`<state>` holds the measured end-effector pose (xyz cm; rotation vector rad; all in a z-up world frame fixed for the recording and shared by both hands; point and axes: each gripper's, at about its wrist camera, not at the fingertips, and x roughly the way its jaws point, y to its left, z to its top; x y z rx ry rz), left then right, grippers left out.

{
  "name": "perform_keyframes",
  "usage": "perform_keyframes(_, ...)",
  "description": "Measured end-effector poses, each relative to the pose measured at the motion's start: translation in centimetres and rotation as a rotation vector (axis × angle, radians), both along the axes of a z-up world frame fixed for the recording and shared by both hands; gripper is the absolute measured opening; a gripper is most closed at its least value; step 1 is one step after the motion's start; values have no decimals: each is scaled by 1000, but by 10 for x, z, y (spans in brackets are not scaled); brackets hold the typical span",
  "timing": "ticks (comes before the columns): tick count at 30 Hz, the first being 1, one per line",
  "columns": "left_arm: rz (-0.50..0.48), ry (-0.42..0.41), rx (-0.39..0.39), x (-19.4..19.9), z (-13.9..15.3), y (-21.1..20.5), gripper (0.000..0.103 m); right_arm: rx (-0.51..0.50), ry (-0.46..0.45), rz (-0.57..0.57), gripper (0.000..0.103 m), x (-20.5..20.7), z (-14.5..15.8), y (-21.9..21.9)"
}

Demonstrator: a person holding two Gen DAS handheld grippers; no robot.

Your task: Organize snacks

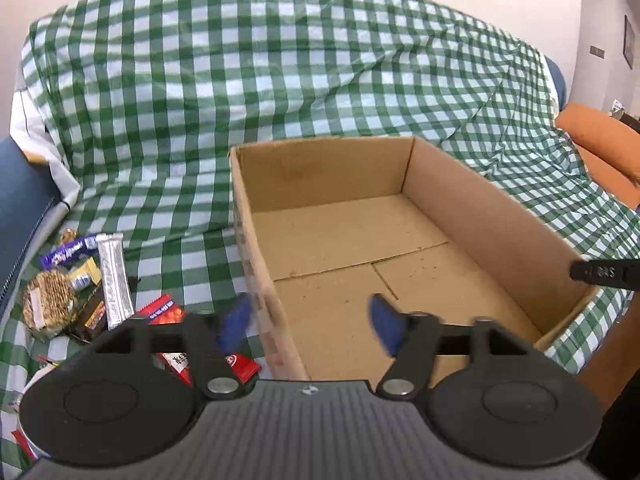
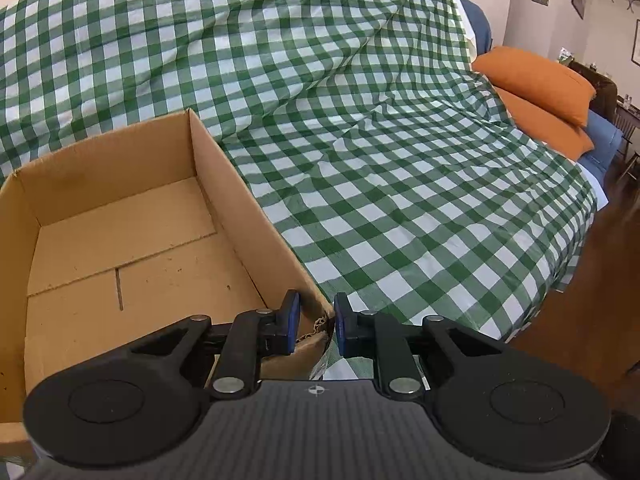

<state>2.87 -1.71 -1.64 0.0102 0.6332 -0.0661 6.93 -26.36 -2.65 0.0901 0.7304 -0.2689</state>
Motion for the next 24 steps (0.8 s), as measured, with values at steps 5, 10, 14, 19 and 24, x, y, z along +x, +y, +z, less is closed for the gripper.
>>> perform_keyframes(5, -13, -31, -3, -19, 8, -8, 81, -49, -94, 155, 47, -14, 14, 22)
perform_keyframes(10, 24, -72, -61, -28, 15, -5, 86, -58, -119, 301, 53, -30, 23, 50)
perform_keyframes(14, 29, -82, -45, -31, 15, -6, 90, -27, -133, 346, 60, -40, 26, 63)
perform_keyframes(19, 5, -14, -69, -25, 12, -1, 91, -22, -146, 379, 78, -42, 23, 76)
perform_keyframes(24, 12, 18, -88, -15, 9, 4, 101, 1, -121, 365, 82, -35, 19, 73)
